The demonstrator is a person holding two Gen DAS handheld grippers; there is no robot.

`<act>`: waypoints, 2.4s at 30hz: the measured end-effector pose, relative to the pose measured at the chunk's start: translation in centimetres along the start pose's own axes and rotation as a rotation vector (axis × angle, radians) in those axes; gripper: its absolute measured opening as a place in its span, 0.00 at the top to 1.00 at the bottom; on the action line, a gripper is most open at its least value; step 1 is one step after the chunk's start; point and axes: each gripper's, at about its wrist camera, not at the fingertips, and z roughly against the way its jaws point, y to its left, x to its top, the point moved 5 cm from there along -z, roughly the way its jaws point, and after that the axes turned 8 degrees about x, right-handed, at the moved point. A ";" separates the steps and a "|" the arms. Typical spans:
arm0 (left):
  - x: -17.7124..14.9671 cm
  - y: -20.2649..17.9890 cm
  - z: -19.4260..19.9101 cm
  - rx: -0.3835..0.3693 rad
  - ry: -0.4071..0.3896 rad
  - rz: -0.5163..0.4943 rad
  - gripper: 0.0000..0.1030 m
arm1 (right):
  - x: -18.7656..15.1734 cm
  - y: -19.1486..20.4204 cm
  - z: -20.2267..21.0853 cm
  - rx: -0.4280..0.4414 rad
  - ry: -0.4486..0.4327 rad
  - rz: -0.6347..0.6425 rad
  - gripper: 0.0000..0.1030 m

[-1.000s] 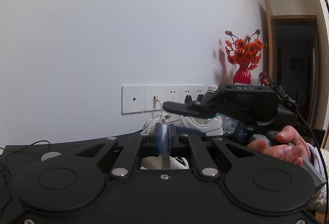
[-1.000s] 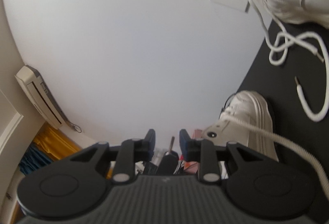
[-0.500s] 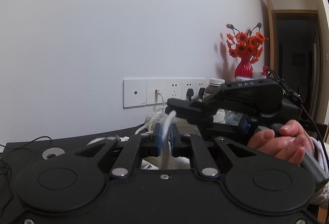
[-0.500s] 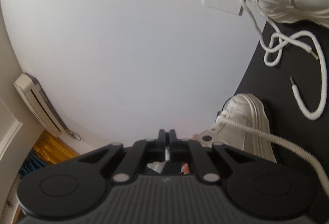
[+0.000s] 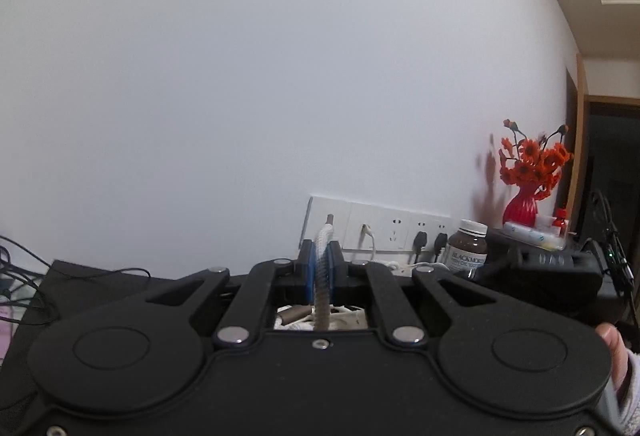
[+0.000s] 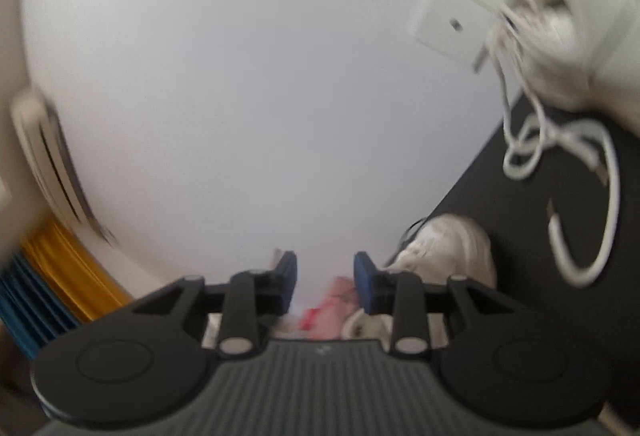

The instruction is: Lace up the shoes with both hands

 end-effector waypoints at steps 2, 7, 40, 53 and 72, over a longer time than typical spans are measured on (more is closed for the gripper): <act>-0.5 -0.1 -0.5 -0.015 0.027 -0.003 0.94 | -0.8 0.3 -0.5 -0.060 0.039 0.092 0.69; -2.6 -1.9 -2.0 -0.041 0.134 -0.091 0.94 | -1.8 1.8 -0.5 -0.211 0.104 0.336 0.71; -4.6 -2.0 -2.7 -0.039 0.287 -0.070 0.94 | -1.5 -5.3 4.1 -0.049 -0.077 -0.391 0.88; -5.0 -2.8 -2.4 -0.002 0.257 -0.204 0.95 | -1.5 -5.2 4.0 -0.050 -0.076 -0.383 0.88; -5.0 -2.5 -3.0 -0.140 0.307 -0.281 0.94 | -1.5 -5.4 3.1 -0.047 -0.072 -0.389 0.87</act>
